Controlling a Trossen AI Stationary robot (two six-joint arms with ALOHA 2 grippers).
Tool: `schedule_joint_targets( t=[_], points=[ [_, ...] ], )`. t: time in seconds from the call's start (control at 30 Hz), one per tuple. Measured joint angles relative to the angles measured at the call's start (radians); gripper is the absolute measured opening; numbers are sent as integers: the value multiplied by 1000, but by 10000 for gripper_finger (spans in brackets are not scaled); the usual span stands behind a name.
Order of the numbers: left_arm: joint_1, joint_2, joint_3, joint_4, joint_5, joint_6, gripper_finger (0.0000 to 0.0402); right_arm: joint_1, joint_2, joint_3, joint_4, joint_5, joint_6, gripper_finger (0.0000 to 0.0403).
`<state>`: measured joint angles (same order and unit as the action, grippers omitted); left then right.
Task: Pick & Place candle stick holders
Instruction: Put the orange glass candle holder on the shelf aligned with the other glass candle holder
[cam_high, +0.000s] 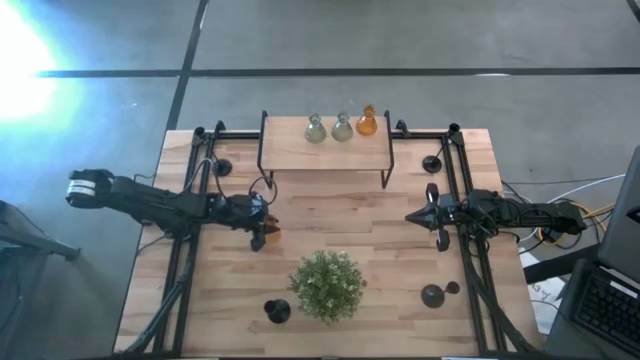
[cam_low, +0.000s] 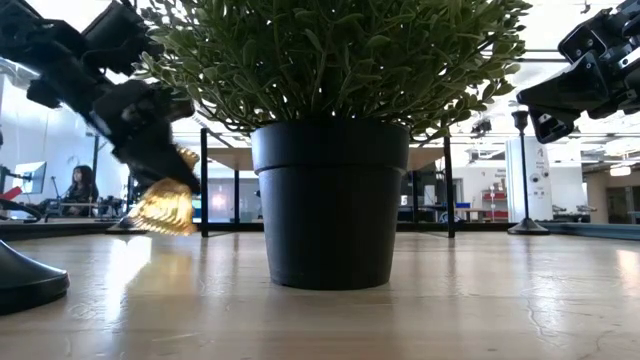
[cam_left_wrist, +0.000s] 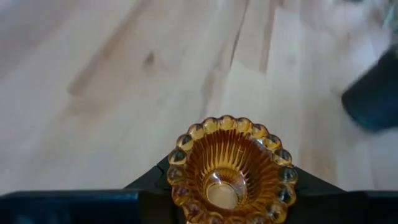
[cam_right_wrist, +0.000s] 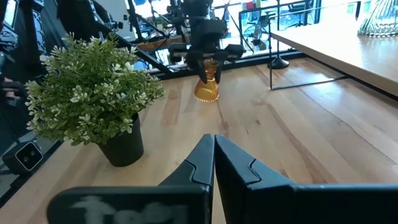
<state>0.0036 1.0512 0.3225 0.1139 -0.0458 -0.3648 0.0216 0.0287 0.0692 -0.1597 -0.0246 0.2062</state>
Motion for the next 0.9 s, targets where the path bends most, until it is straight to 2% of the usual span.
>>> schedule_joint_targets(
  t=[0.33, 0.43, 0.53, 0.63, 0.9],
  points=[
    [1, -1, 172, 8, -121, -2, 133, 0, 0, 0, 0, 0, 0, 8],
    [4, -1, 259, -29, -168, 18, 133, 0, 0, 0, 0, 0, 0, 8],
    [22, 1, 359, -116, -256, 34, 133, 0, 0, 0, 0, 0, 0, 8],
    [78, 14, 451, -214, -313, 47, 134, 0, 0, 0, 0, 0, 0, 8],
    [314, 82, 597, -280, -313, 62, 133, 0, 0, 0, 0, 0, 0, 8]
  ],
)
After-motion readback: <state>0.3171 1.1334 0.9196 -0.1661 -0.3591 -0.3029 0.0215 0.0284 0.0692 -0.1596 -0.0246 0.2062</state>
